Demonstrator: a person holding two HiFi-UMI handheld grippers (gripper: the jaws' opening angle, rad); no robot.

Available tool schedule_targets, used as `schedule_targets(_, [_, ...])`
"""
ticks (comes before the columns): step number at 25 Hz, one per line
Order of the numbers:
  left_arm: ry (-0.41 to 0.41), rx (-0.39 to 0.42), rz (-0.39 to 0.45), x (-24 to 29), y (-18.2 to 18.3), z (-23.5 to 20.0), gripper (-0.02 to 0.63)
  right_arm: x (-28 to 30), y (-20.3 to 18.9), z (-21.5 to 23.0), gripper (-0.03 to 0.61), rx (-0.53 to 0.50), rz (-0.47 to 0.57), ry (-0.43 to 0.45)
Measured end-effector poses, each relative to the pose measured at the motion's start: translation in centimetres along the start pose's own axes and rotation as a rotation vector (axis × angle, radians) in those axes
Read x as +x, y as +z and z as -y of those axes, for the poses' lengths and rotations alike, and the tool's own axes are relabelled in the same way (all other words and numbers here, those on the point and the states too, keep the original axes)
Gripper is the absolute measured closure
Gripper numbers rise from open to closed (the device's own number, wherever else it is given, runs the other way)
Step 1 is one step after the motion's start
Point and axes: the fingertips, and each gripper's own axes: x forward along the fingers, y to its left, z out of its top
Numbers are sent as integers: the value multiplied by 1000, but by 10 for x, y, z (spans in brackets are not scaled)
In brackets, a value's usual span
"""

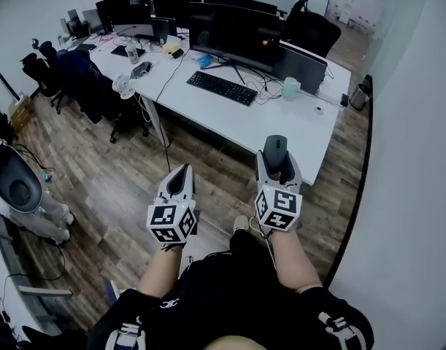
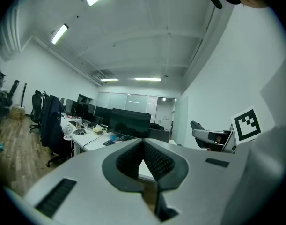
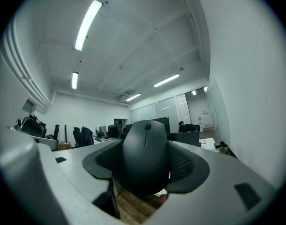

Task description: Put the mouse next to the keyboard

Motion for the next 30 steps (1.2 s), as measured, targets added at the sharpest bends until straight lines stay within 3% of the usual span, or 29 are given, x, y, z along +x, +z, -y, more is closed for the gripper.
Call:
schedule_targets(14, [22, 26, -16, 110, 2, -59, 601, 133, -20, 4, 261, 19, -10, 13])
schedule_targets(23, [17, 33, -40, 240, 23, -87, 601, 266, -17, 33, 261, 29, -47, 11])
schedule_targets(30, [-9, 48, -78, 359, 31, -80, 601, 360, -22, 93, 261, 58, -83, -25])
